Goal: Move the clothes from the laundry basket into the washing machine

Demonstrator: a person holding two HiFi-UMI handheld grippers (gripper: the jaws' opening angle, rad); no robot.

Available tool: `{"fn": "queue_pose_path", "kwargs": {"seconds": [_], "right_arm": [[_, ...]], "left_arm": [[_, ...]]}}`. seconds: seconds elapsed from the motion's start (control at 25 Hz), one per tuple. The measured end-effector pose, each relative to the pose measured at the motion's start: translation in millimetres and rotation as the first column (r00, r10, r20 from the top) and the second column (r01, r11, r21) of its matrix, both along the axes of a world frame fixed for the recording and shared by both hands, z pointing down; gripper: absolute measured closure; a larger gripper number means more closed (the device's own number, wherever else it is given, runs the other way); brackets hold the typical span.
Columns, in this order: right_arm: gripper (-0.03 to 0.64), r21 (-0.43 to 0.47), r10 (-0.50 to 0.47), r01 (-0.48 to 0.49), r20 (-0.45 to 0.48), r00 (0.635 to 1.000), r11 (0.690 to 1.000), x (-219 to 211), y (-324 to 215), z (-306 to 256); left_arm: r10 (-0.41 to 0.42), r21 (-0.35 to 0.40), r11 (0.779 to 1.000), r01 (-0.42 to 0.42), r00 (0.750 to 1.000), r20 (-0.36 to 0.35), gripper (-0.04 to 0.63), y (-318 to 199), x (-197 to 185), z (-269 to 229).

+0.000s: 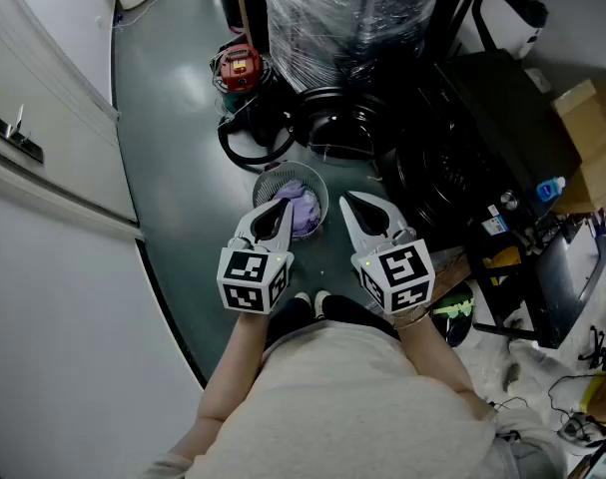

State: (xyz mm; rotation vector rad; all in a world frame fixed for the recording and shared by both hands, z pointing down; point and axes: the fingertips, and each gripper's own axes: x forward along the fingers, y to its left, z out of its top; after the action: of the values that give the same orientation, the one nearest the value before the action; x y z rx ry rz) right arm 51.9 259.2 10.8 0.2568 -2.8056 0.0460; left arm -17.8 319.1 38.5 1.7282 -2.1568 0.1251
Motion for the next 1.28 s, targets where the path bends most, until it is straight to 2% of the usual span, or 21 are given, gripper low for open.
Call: {"fn": "queue_pose_path", "kwargs": {"seconds": [0.2, 0.4, 0.56, 0.88, 1.28], "right_arm": [[0.595, -0.017, -0.007, 0.007, 0.009, 1.000, 1.000, 1, -2, -1], [0.595, 0.007, -0.036, 0.036, 0.002, 0.999, 0.999, 2, 0, -1], [0.594, 0.014, -0.042, 0.041, 0.041, 0.998, 0.999, 3, -2, -9], [0.594, -0.074, -0.076, 0.079, 0.035, 0.996, 0.994, 13, -4, 9], [0.594, -0.111, -0.079, 0.080, 0.019, 0.997, 0.991, -14, -18, 28]], "left_arm": [[0.002, 0.006, 1.000, -0.002, 1.000, 0.014, 0.592, -1, 4, -3], [-0.012, 0.003, 1.000, 0.012, 1.000, 0.019, 0.592, -1, 7, -2], [-0.001, 0.012, 1.000, 0.001, 0.999, 0.032, 0.594, -2, 12, -5], [-0.042, 0.039, 0.998, 0.042, 0.999, 0.003, 0.594, 0, 14, 1], [-0.063, -0.014, 0.998, 0.063, 0.998, -0.005, 0.594, -4, -10, 20]]}}
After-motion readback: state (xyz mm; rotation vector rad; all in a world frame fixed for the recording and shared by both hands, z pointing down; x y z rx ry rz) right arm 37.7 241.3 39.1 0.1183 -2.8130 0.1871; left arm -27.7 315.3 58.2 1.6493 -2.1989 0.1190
